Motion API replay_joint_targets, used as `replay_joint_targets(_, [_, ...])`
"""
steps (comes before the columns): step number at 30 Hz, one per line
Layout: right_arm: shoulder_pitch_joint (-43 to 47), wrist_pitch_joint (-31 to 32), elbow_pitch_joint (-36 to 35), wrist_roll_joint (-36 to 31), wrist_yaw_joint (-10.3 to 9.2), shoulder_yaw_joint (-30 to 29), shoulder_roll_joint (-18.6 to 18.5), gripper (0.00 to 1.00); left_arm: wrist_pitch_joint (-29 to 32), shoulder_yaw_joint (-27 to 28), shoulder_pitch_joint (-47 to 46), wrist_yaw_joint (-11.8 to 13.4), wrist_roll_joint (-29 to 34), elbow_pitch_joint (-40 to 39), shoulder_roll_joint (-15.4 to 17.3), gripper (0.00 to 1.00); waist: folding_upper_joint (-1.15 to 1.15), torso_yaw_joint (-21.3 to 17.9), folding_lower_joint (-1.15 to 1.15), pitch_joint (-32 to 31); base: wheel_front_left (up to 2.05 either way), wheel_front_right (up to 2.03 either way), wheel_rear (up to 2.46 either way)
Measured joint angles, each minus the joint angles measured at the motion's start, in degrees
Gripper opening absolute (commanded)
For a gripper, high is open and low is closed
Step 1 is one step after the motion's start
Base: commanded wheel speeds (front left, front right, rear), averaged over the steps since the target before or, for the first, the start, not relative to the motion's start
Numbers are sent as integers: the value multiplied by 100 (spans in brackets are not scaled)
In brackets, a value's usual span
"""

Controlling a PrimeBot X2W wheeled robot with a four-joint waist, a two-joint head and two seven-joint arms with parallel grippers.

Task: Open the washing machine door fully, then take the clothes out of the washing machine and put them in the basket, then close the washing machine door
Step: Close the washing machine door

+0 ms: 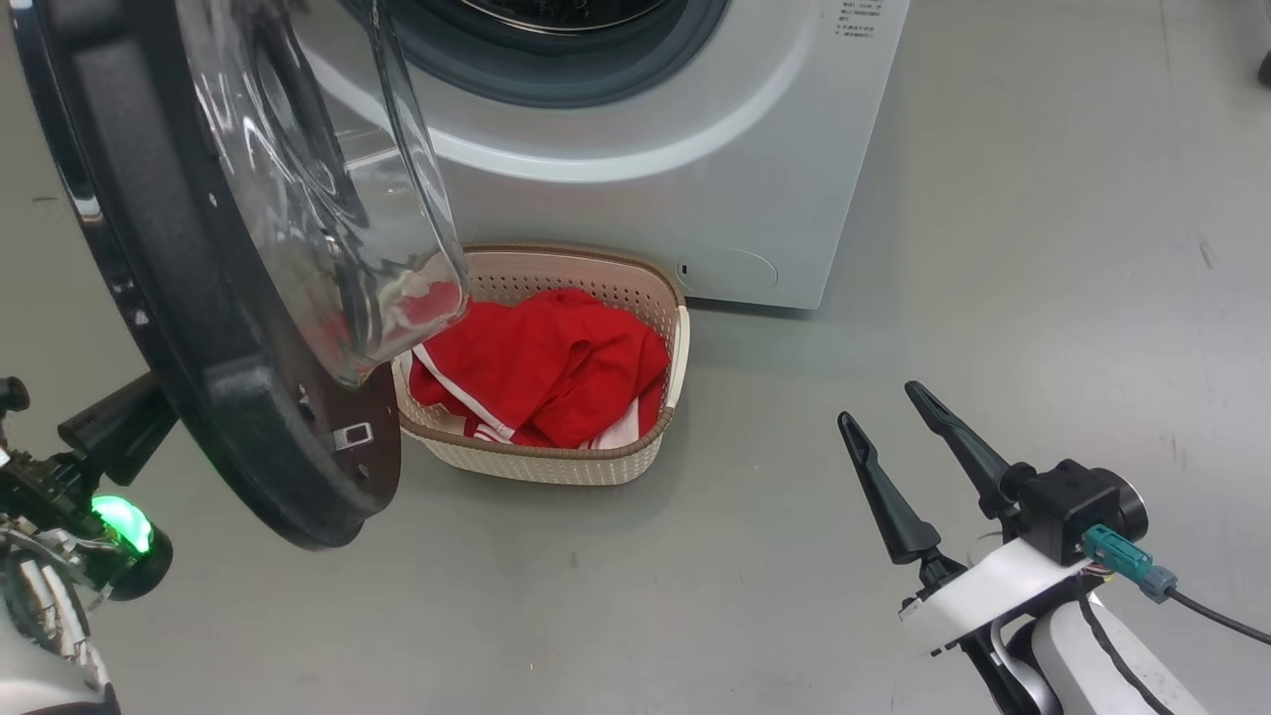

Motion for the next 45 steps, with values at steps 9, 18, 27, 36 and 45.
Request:
replay_joint_targets(9, [-1,0,15,0,1,-8,7,100,-132,-422,178,-1,-314,82,-1,0,0,-43,0,-2,0,0,0])
replay_joint_targets(18, [-1,-1,38,1,1,-29,19,100,-375,-983,398,-1,-555,52,-1,0,0,-50,0,-8,0,0,0])
replay_joint_targets(27, [-1,-2,55,1,1,-38,33,100,-816,-1327,586,-3,-616,-264,-9,0,0,-50,0,-23,0,0,0])
replay_joint_targets(36, [2,-9,104,1,1,-88,52,100,-2061,-1884,1083,-5,858,-2202,1,0,0,-24,0,-78,0,0,0])
replay_joint_targets(45, [40,-51,107,1,-1,-163,53,100,-3694,-3186,1969,-7,2598,-3687,619,0,0,92,0,-119,0,0,0])
